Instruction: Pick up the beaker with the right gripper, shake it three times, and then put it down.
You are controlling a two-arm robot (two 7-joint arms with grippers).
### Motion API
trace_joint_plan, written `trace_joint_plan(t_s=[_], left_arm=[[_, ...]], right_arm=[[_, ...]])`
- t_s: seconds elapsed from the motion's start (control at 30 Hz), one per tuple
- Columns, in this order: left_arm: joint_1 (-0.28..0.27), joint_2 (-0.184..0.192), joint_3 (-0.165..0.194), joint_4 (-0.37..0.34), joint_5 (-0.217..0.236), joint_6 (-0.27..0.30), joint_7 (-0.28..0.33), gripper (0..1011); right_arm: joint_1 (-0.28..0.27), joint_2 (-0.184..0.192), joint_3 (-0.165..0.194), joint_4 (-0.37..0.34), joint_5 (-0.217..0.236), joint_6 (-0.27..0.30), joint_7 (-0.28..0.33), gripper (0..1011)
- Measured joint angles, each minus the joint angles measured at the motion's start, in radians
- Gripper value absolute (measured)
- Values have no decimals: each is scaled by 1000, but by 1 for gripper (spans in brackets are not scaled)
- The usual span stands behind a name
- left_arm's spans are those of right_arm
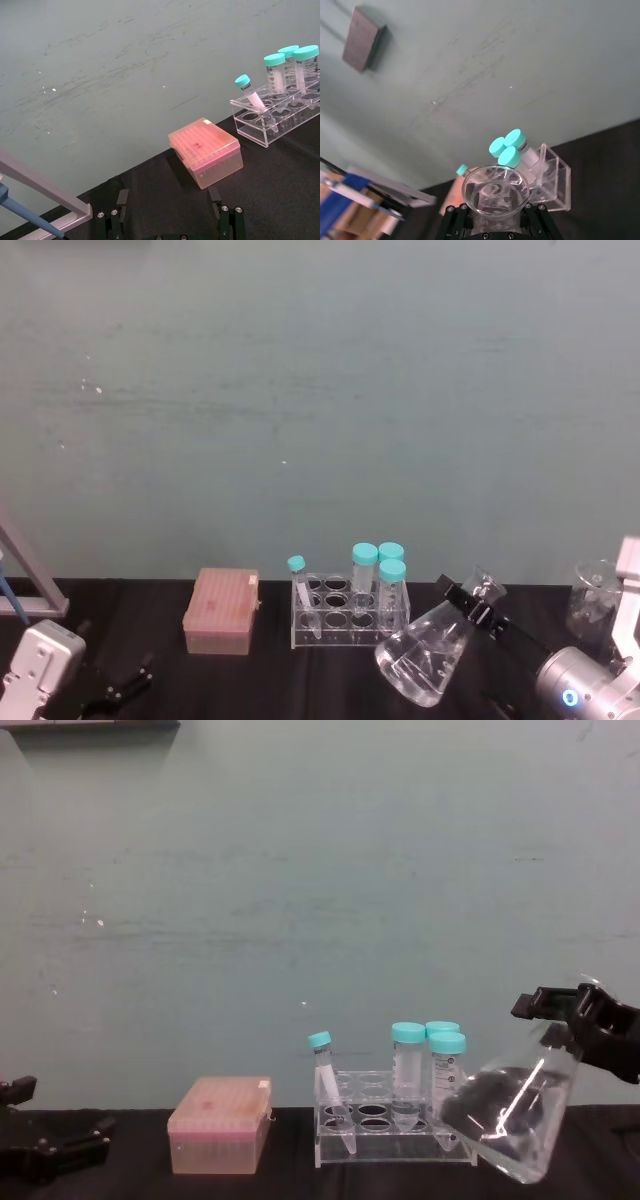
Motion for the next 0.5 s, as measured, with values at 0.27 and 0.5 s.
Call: trace_joint_plan(t_s=[0.27,0.5], left_arm=[[0,0,0,0,0,0,0,1000],[0,0,0,0,0,0,0,1000]], right_arm=[[-2,-51,63,5,135,85,-46,451],[1,-65,77,15,197,111,-63,451]])
